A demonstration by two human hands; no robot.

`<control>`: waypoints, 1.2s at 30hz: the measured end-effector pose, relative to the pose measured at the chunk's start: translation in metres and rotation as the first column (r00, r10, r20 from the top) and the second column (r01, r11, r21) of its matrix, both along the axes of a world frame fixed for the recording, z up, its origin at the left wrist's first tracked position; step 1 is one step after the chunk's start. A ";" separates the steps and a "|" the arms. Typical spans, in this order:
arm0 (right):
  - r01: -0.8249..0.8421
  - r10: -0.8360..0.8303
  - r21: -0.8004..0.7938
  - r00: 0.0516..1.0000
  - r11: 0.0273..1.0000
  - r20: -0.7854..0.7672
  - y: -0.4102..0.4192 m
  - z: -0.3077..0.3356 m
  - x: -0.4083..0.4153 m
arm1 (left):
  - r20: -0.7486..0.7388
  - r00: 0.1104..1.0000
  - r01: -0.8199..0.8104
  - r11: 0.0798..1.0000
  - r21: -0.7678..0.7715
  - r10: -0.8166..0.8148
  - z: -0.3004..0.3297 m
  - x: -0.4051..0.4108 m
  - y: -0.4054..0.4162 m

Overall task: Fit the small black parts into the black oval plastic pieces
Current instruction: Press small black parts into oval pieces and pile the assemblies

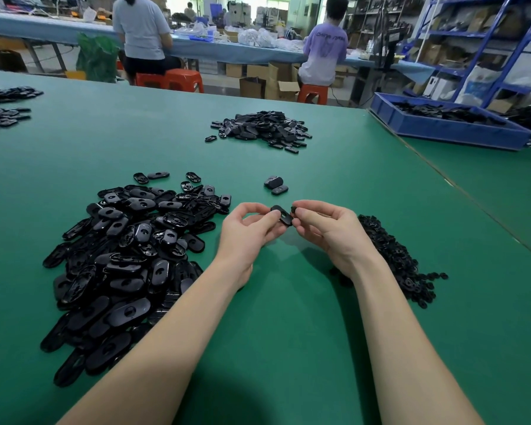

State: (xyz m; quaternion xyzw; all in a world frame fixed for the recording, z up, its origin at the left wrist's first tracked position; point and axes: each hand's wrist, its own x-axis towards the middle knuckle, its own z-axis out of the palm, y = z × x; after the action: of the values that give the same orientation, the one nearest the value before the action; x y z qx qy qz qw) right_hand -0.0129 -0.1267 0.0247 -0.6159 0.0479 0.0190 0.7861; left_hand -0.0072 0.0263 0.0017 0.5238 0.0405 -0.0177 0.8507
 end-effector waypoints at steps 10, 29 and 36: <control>0.013 -0.024 -0.279 0.999 0.960 -0.033 -0.005 0.014 -0.002 | 0.022 1.000 -0.006 0.999 -0.054 0.007 0.001 -0.002 0.000; 0.103 -0.123 -0.497 0.992 0.862 -0.008 0.002 0.013 0.005 | 0.065 0.998 0.006 1.000 0.007 -0.006 0.000 -0.005 -0.003; 0.117 -0.136 -0.513 0.991 0.850 0.000 0.002 0.012 0.006 | 0.095 0.995 0.023 0.997 0.080 -0.031 -0.003 -0.004 -0.003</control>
State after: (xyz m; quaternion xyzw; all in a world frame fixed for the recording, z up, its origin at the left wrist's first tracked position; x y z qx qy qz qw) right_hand -0.0067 -0.1247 0.0365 -0.7975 0.1059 -0.0351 0.5929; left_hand -0.0113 0.0233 -0.0009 0.5578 -0.0067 -0.0025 0.8299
